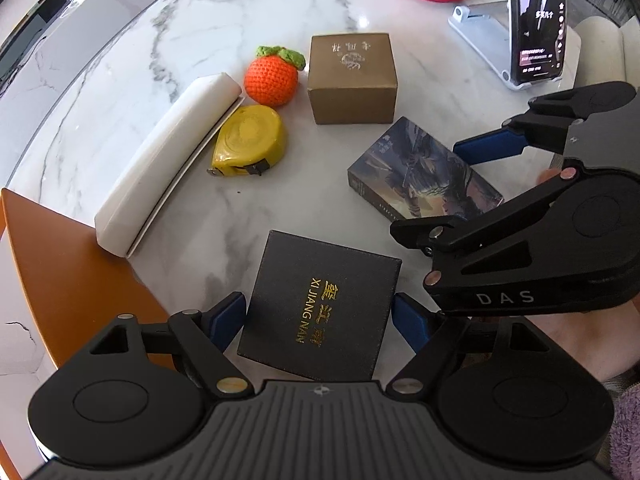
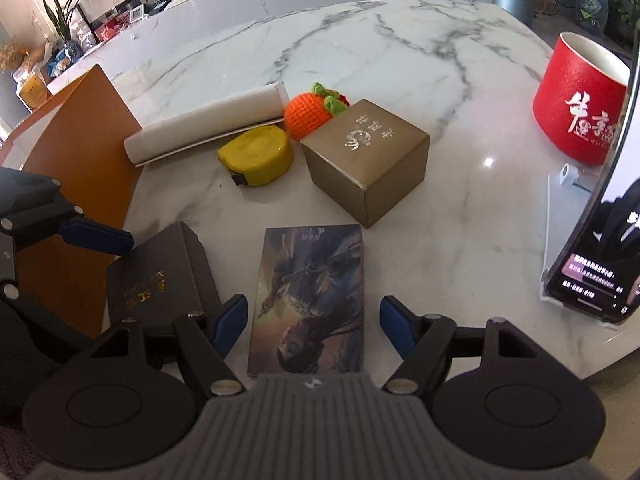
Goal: Organize objects
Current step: 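Grasp the illustrated picture box with the right tool while the left tool holds the black box, then carry the black box and picture box with both tools into the orange box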
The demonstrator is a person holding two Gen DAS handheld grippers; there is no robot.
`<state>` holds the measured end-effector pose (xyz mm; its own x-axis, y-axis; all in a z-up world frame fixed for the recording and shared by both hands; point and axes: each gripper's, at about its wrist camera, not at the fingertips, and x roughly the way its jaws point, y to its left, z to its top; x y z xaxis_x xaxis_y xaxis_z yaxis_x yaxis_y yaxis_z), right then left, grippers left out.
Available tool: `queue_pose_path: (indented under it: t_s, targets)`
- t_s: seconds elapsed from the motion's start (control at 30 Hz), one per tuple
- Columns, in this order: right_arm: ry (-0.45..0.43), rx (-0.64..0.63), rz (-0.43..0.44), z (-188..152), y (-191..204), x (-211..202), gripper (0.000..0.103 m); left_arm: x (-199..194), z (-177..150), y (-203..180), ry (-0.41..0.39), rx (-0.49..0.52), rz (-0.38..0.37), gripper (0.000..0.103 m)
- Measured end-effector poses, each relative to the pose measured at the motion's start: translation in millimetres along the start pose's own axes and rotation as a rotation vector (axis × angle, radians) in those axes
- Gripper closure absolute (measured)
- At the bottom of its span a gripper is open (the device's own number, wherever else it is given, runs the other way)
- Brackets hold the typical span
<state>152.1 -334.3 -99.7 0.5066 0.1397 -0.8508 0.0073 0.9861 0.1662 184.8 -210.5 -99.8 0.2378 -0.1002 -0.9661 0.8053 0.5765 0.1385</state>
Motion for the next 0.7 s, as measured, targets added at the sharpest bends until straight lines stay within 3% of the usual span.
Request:
queue_pose_path:
  t_s: [0.13, 0.2, 0.33, 0.7]
  targets:
    - [-0.008, -0.040, -0.029, -1.8, 4.4, 1.0, 0.030, 2.3, 0.7, -4.5, 0.016, 0.025, 0.022, 0.009]
    - [-0.011, -0.058, -0.011, -2.4, 6.4, -0.2, 0.041, 1.9, 0.3, -6.1, 0.015, 0.030, 0.029, 0.010]
    - [-0.008, -0.050, -0.013, -2.6, 6.2, -1.5, 0.042, -0.1, -2.7, -3.8, 0.004, 0.004, 0.039, 0.012]
    - [-0.059, 0.011, 0.028, -0.3, 8.4, -39.7, 0.043, -53.7, -22.9, 3.6, -0.183, -0.049, -0.003, 0.012]
